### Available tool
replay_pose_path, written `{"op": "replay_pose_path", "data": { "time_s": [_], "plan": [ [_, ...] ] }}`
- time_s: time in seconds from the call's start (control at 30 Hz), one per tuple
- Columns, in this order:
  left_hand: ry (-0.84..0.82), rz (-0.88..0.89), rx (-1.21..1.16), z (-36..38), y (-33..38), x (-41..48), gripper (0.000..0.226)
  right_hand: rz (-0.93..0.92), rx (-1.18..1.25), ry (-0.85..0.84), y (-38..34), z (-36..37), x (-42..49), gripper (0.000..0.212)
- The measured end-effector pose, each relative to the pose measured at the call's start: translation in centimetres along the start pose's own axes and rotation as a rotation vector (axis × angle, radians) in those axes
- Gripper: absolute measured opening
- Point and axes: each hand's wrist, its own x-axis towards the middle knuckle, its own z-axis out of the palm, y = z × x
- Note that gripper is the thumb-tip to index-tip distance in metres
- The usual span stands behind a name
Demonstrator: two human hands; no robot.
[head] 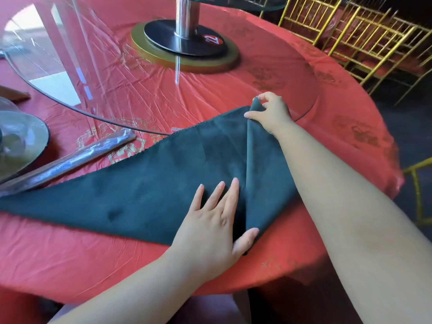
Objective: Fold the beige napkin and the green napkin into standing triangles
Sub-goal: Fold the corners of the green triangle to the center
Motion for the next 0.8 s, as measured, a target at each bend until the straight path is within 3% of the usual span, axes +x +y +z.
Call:
{"op": "replay_pose_path", "data": {
  "time_s": [0.1, 0.27, 0.4, 0.8],
  "plan": [
    [0.044, 0.017, 0.005, 0.4, 0.0, -0.1, 0.081, 0.039, 0.040, -0.004, -0.1, 0.1, 0.2, 0.055],
    [0.063, 0.027, 0.050, 0.6, 0.0, 0.0, 0.072, 0.087, 0.209, -0.043, 0.4, -0.6, 0.5, 0.035],
    [0.077, 0.042, 0.068, 0.9, -0.1, -0.1, 0.066, 0.086, 0.279, -0.033, 0.7, -0.5, 0.5, 0.033],
    [0.048, -0.018, 0.076, 0.8, 0.2, -0.1, 0.066, 0.088, 0.179, 0.048, 0.6, 1.1, 1.4, 0.026]
  ]
}}
